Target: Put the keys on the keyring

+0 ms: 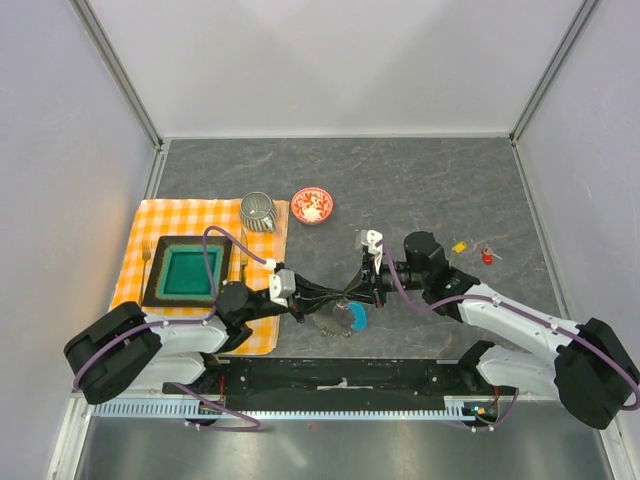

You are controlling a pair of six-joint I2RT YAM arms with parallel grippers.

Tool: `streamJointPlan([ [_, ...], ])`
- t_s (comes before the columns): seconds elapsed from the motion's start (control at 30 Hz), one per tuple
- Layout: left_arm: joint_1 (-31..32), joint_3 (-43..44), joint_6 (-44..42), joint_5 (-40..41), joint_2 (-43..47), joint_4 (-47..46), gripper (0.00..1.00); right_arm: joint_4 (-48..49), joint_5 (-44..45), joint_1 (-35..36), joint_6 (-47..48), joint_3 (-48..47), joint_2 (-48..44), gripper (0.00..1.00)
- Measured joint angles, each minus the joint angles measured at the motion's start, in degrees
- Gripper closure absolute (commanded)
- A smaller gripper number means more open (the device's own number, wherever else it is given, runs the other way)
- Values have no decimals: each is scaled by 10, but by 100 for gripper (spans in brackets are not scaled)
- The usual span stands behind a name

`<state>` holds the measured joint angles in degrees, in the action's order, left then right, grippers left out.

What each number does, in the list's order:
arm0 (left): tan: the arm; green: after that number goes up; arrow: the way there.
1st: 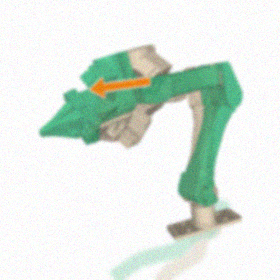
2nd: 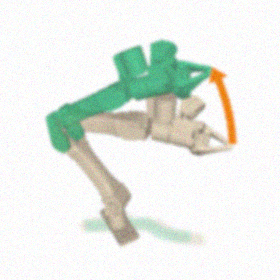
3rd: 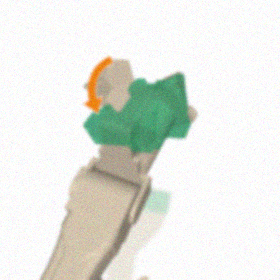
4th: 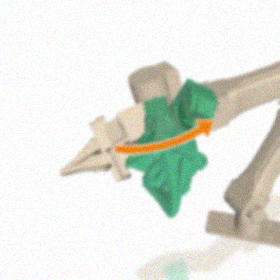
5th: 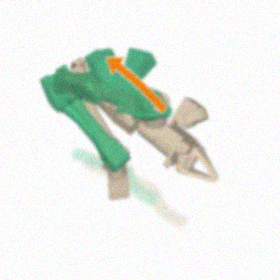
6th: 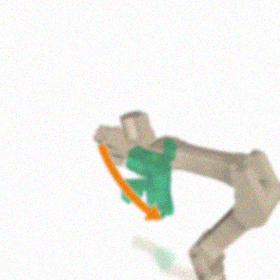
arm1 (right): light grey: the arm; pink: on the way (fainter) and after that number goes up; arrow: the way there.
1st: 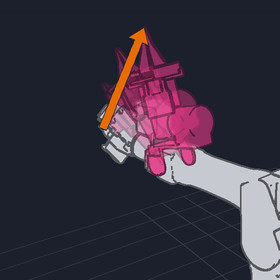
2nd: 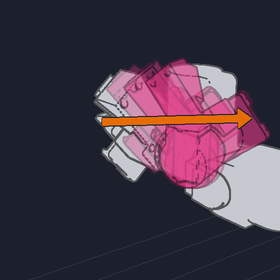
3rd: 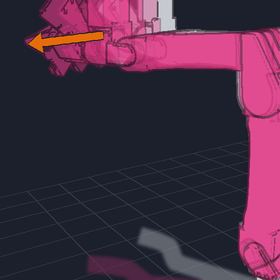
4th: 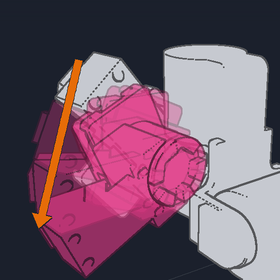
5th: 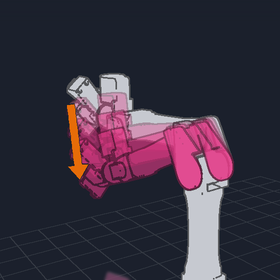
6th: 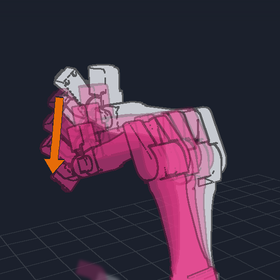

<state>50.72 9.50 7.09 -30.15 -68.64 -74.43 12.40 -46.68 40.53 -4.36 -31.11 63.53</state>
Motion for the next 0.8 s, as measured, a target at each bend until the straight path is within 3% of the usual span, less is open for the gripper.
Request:
streamJointPlan([
  [0.47, 2, 11, 14, -5, -27, -26, 98, -6, 107, 43, 1, 0, -38, 99],
  [0.8, 2, 18, 14, -10, -35, -21, 98, -5, 125, 56, -4, 5, -41, 100],
])
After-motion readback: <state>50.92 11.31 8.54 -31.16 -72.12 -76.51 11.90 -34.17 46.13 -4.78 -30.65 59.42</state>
